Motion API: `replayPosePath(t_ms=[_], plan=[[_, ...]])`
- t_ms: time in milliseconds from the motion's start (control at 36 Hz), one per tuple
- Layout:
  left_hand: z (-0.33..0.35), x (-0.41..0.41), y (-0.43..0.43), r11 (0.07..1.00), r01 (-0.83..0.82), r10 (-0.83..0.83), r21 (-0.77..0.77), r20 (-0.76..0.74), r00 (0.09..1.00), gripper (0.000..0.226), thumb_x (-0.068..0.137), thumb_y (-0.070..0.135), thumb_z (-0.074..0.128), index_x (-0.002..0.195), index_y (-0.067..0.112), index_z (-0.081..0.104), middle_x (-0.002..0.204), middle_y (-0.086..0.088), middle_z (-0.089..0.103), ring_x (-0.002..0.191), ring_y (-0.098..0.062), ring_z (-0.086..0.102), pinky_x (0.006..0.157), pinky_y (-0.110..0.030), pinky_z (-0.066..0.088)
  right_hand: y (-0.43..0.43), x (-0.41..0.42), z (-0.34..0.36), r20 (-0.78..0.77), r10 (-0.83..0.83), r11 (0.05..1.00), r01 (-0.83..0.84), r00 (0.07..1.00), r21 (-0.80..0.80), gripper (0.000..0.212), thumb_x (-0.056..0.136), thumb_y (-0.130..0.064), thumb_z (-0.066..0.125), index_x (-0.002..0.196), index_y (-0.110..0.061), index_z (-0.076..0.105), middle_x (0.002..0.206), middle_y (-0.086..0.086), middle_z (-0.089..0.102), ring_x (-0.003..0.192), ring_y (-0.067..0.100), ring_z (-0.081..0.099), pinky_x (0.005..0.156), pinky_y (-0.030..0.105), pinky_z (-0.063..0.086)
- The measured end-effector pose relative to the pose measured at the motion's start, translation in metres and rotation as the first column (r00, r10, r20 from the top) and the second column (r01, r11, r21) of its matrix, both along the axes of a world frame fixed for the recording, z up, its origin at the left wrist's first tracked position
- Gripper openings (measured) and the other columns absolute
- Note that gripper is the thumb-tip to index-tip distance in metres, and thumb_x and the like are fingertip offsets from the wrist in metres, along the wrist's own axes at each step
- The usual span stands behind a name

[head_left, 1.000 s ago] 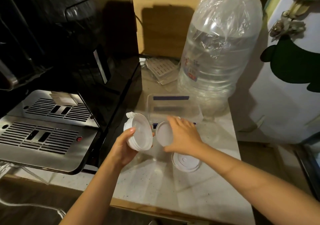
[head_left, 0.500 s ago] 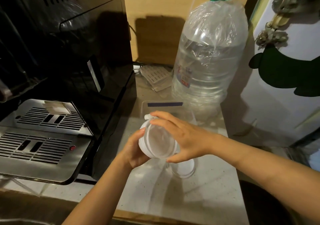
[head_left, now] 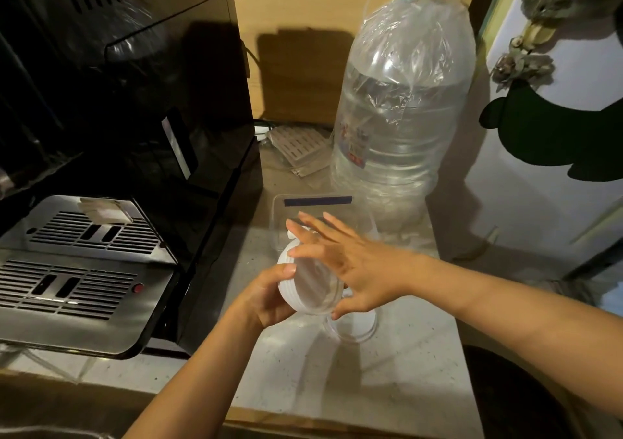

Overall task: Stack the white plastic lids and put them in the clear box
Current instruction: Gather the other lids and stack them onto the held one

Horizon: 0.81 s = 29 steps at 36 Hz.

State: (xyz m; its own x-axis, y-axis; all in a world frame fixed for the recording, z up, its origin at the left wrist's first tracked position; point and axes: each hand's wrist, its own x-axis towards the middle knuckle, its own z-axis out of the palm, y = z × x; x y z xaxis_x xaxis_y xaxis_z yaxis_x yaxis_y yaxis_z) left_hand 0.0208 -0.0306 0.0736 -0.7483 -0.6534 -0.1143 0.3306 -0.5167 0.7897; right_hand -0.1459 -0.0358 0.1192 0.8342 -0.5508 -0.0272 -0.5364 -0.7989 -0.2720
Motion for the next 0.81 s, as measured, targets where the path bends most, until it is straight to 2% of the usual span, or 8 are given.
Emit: replayPosePath(t_ms=[111, 222, 361, 444, 500, 583, 667, 806], plan=[[-0.004, 0.0, 0.001, 0.999, 0.001, 0.0, -0.039, 0.018, 1.0, 0.062, 0.024, 0.047, 0.088, 0.08, 0.026, 0.074, 0.079, 0.001, 0.075, 0.075, -0.018, 0.07, 0.064, -0.029, 0.059, -0.001, 0.0, -0.005, 0.011, -0.003, 1.0, 0.003, 1.0, -0.015, 0.098, 0.068, -0.032, 0.076, 0.133, -0.04, 0.003, 0.148, -0.016, -0.02, 0.129, -0.001, -0.038, 0.107, 0.018, -0.028], [-0.006, -0.002, 0.0, 0.997, -0.011, 0.013, -0.083, 0.027, 1.0, 0.063, 0.037, 0.047, 0.085, 0.093, 0.024, 0.069, 0.086, 0.0, 0.074, 0.08, -0.019, 0.069, 0.067, -0.029, 0.058, -0.001, -0.004, -0.008, 0.07, -0.066, 0.998, 0.066, 0.995, -0.001, 0.106, 0.064, -0.035, 0.078, 0.133, -0.045, -0.002, 0.149, -0.016, -0.017, 0.132, 0.001, -0.034, 0.11, 0.02, -0.024], [-0.018, 0.006, -0.001, 0.99, -0.12, 0.129, -0.081, 0.129, 0.983, 0.091, 0.032, 0.05, 0.084, 0.11, 0.016, 0.049, 0.1, -0.011, 0.059, 0.089, -0.02, 0.066, 0.069, -0.03, 0.056, 0.004, -0.022, -0.018, 0.15, -0.285, 0.955, 0.268, 0.947, 0.124, 0.107, 0.065, -0.039, 0.078, 0.131, -0.05, -0.006, 0.146, -0.016, -0.023, 0.135, -0.001, -0.017, 0.109, 0.016, -0.007], [-0.028, 0.012, -0.001, 0.986, -0.152, 0.161, -0.065, 0.18, 0.97, 0.095, 0.026, 0.051, 0.084, 0.109, 0.021, 0.048, 0.099, -0.009, 0.06, 0.091, -0.02, 0.064, 0.073, -0.031, 0.056, 0.01, -0.036, -0.035, 0.092, -0.428, 0.883, 0.394, 0.899, 0.254, 0.105, 0.069, -0.039, 0.074, 0.133, -0.047, -0.008, 0.152, -0.013, -0.012, 0.134, -0.001, -0.007, 0.115, 0.028, 0.005], [-0.035, 0.016, -0.001, 0.983, -0.175, 0.181, -0.048, 0.204, 0.962, 0.093, 0.023, 0.051, 0.085, 0.105, 0.024, 0.05, 0.095, -0.006, 0.063, 0.089, -0.02, 0.064, 0.076, -0.033, 0.054, 0.015, -0.043, -0.051, 0.012, -0.469, 0.844, 0.445, 0.883, 0.3, 0.1, 0.071, -0.036, 0.073, 0.138, -0.04, -0.001, 0.155, -0.007, -0.004, 0.136, 0.002, -0.001, 0.115, 0.03, 0.01], [-0.042, 0.018, -0.001, 0.981, -0.19, 0.192, -0.031, 0.21, 0.959, 0.091, 0.021, 0.05, 0.086, 0.101, 0.023, 0.054, 0.086, -0.003, 0.071, 0.086, -0.019, 0.065, 0.071, -0.031, 0.055, 0.022, -0.051, -0.075, -0.151, -0.451, 0.829, 0.475, 0.88, 0.294, 0.095, 0.073, -0.037, 0.072, 0.142, -0.031, 0.007, 0.156, -0.002, 0.003, 0.142, 0.017, 0.007, 0.114, 0.031, 0.019], [-0.044, 0.018, 0.001, 0.982, -0.188, 0.186, -0.016, 0.225, 0.956, 0.093, 0.022, 0.05, 0.085, 0.103, 0.021, 0.052, 0.096, -0.011, 0.062, 0.091, -0.024, 0.059, 0.067, -0.03, 0.056, 0.026, -0.05, -0.095, -0.267, -0.499, 0.782, 0.562, 0.824, 0.271, 0.095, 0.071, -0.047, 0.069, 0.143, -0.023, 0.012, 0.155, 0.002, 0.011, 0.141, 0.021, 0.016, 0.112, 0.036, 0.027], [-0.045, 0.017, 0.003, 0.979, -0.201, 0.187, 0.025, 0.269, 0.945, 0.098, 0.015, 0.051, 0.086, 0.102, 0.026, 0.048, 0.099, -0.011, 0.056, 0.093, -0.025, 0.056, 0.069, -0.03, 0.057, 0.031, -0.034, -0.114, -0.297, -0.643, 0.672, 0.706, 0.706, 0.223, 0.102, 0.064, -0.058, 0.069, 0.14, -0.014, 0.017, 0.147, 0.007, 0.027, 0.131, 0.026, 0.031, 0.104, 0.04, 0.039]])
